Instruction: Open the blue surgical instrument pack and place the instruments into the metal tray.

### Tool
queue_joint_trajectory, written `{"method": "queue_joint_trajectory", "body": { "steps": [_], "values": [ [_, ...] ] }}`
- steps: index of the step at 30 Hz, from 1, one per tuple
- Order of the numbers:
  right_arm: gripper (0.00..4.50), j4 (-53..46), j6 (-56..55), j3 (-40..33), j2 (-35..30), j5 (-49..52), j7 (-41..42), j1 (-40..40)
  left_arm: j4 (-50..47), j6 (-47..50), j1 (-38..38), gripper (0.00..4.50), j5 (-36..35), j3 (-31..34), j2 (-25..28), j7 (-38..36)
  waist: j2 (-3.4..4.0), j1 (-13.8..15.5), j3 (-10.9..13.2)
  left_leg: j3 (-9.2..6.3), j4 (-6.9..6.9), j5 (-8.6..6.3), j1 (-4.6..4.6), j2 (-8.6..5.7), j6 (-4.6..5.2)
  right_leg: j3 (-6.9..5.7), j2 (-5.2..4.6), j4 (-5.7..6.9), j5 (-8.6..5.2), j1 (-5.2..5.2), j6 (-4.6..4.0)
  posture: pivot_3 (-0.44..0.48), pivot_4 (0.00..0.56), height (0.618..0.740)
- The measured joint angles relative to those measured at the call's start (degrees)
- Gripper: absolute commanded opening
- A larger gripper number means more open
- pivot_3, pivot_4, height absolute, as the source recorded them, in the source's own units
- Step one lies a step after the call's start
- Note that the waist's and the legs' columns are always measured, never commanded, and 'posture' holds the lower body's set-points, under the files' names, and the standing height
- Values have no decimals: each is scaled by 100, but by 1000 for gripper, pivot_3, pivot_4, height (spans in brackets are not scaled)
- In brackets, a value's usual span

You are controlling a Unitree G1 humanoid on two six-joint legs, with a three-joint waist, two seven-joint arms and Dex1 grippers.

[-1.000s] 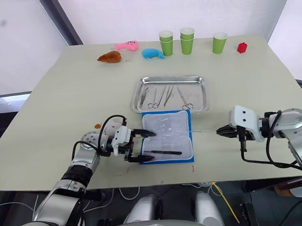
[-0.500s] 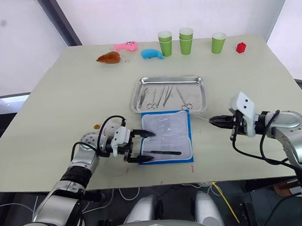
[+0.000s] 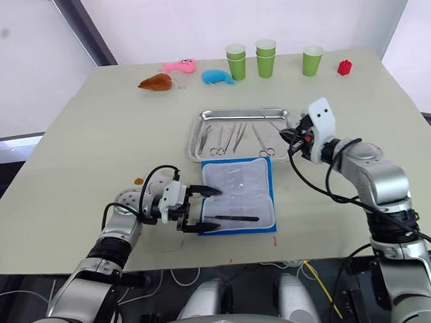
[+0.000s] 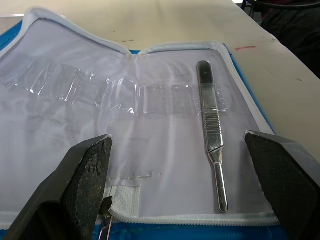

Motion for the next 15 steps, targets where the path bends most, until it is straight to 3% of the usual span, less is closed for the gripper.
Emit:
{"method": "queue_joint_trajectory", "body": {
  "steps": [5,15],
  "values": [
    [52,938,252,132,766,-349,-676,-790,45,0,-31,4500,1,0,13,-48,24,-23,-8,-8,-1,1,2,-7,2,6,2,6,5,0,11,0,150,740],
    [52,2599,193,423,1199,-1024,-1146,-1321,0,30,-11,4500,0,-4,49,-53,29,-54,-11,-12,-4,1,3,-12,3,12,2,9,4,0,14,0,150,740]
  ]
}}
